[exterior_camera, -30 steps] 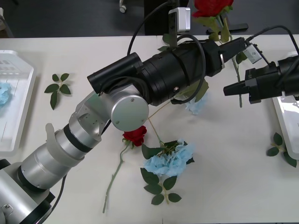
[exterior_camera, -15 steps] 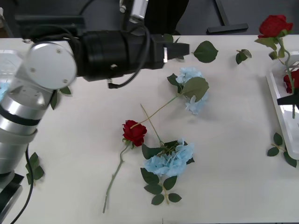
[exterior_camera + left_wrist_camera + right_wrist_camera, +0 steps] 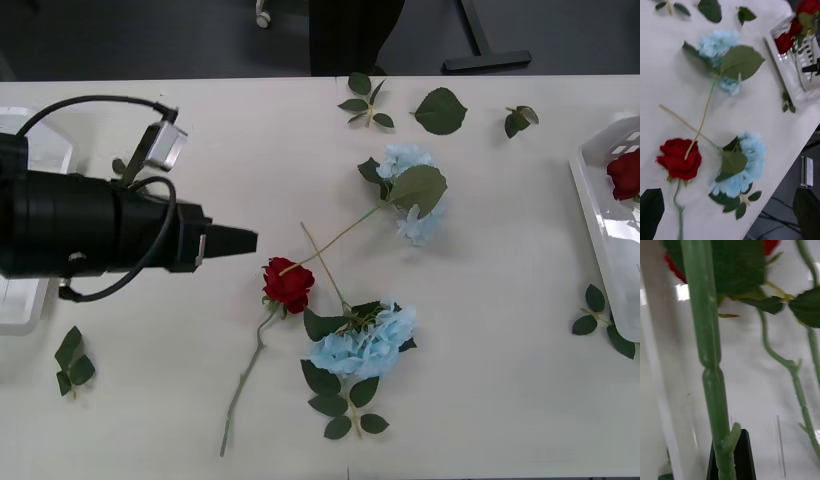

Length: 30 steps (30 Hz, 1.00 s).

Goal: Place the red flowers into the right box and the blue flowers into the left box. If a person shows an open palm, hand one flower to the person first, then continue sorting.

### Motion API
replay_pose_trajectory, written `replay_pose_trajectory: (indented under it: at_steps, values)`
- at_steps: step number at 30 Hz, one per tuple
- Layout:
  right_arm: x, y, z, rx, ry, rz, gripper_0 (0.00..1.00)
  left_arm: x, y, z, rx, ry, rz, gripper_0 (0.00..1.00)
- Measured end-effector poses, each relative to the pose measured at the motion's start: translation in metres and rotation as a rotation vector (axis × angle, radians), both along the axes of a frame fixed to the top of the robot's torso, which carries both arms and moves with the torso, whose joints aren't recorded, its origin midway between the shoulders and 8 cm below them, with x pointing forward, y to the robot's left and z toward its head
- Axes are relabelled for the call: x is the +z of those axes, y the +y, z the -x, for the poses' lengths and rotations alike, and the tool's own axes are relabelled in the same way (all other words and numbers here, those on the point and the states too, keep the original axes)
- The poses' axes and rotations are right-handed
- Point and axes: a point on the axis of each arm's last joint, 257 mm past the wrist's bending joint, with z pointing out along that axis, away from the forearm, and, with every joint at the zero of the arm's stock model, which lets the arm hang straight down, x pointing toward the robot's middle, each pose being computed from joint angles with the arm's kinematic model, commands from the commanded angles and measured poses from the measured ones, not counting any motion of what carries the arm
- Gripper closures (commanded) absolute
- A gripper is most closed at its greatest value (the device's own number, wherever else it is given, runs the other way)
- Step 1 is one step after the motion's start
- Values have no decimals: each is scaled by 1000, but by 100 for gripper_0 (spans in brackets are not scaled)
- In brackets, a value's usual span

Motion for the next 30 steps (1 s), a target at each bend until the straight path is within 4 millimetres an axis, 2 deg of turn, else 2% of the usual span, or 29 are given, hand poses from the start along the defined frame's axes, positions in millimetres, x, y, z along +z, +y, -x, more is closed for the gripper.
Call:
replay_pose_trajectory:
  at_steps: [4,8,12,15,19,22,24,30]
  values:
    - [-8,-29,7,-95,10,35,100,-26,23,12,5,59,-91,0]
    - [-15,-55,18,-141,26,97,100,-51,45,12,5,37,-207,0]
    - [-19,-76,25,-174,40,160,100,-76,56,14,-10,12,-305,0]
    - [-21,-83,29,-180,57,190,97,-99,59,16,-14,15,-385,0]
    - [-22,-84,30,-180,59,195,53,-125,55,17,-29,-12,-478,0]
    - [-22,-84,30,-180,60,196,34,-138,46,16,-43,-52,-514,0]
    - [-22,-84,30,-180,60,195,28,-147,42,16,-51,-67,-535,0]
    - [-22,-78,30,-177,67,172,21,-180,40,13,-45,-68,-604,0]
